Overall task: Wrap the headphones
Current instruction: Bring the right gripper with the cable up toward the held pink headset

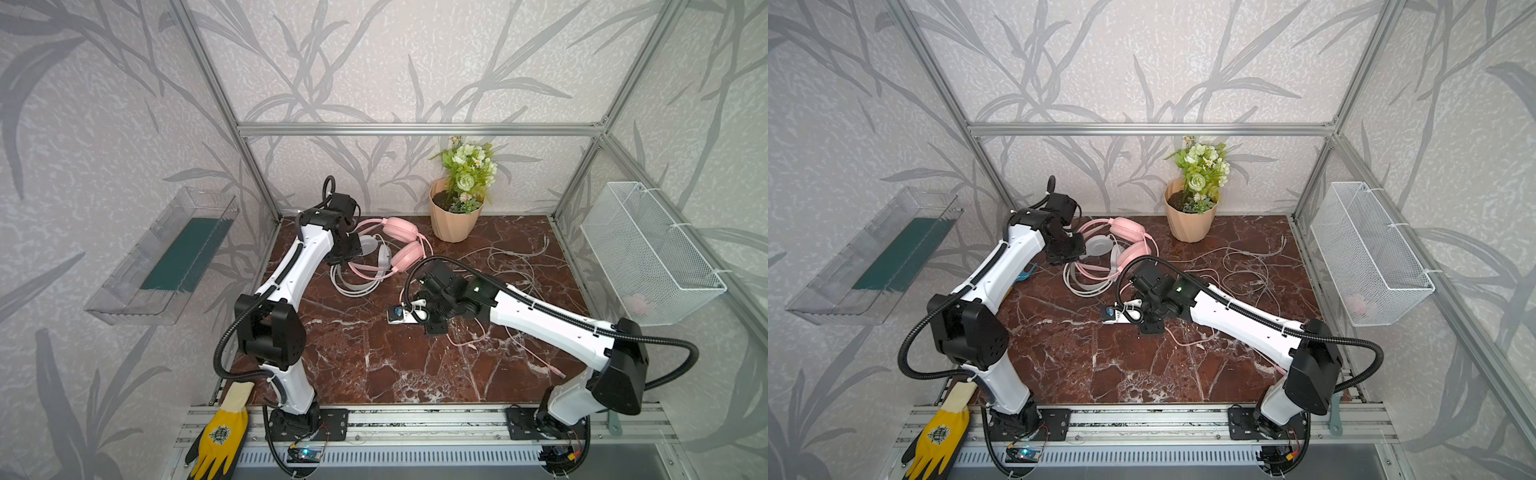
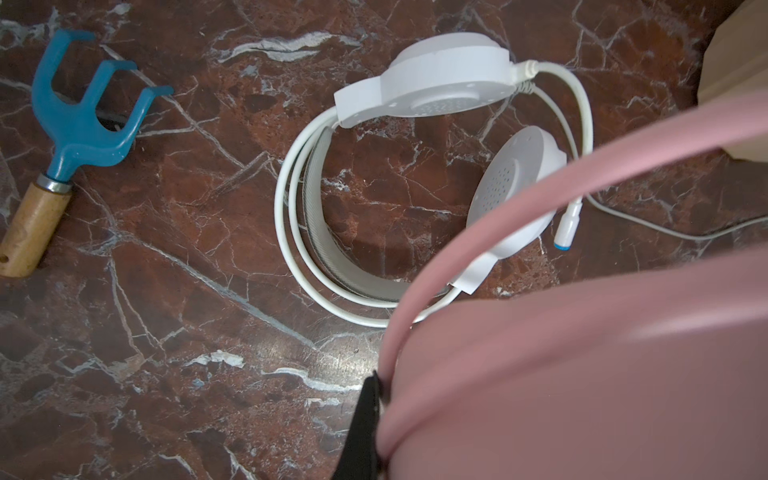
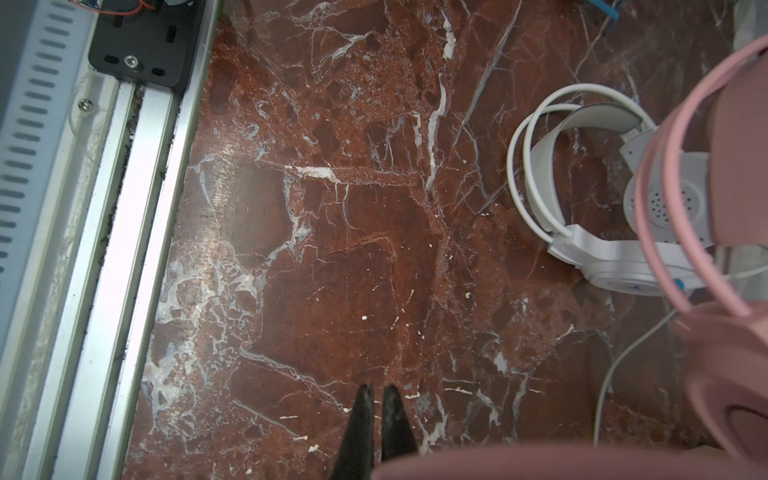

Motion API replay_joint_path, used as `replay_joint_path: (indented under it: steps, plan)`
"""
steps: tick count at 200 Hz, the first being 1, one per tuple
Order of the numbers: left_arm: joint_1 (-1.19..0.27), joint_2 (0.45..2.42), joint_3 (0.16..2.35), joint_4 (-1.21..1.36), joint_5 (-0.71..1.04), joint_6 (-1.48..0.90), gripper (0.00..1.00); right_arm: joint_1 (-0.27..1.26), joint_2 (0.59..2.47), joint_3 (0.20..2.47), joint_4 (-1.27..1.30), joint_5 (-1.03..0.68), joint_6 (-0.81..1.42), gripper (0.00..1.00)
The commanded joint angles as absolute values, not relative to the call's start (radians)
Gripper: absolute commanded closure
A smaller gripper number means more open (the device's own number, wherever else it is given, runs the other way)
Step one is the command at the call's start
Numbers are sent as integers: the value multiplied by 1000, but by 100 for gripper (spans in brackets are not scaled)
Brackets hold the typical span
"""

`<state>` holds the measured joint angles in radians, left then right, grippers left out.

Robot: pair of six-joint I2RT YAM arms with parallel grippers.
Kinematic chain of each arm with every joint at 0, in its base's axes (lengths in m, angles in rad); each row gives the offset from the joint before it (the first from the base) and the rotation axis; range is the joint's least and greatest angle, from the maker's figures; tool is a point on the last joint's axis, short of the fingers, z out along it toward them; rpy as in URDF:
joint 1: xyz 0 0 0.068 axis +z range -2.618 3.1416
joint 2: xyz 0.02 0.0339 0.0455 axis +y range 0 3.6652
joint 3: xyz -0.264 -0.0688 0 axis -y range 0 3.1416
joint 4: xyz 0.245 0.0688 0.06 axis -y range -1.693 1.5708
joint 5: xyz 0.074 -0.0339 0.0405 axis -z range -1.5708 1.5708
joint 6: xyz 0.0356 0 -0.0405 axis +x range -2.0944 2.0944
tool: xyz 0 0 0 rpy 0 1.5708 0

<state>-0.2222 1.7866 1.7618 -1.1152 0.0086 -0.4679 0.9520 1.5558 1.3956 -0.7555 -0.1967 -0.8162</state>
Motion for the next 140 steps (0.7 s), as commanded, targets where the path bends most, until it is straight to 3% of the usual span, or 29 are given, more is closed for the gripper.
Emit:
replay_joint_path:
  steps: [1, 100, 140]
  plan:
    - [-232, 1793, 1836, -1163, 6, -400, 100, 957, 1526, 1452, -853, -138, -971, 100]
    - [-309, 1869, 1895, -1244, -7, -285, 100, 957, 1492, 1525, -970, 116, -1273, 100]
    - [-321, 1892, 1913, -1270, -47, -243, 100, 953, 1484, 1547, -978, 138, -1333, 100]
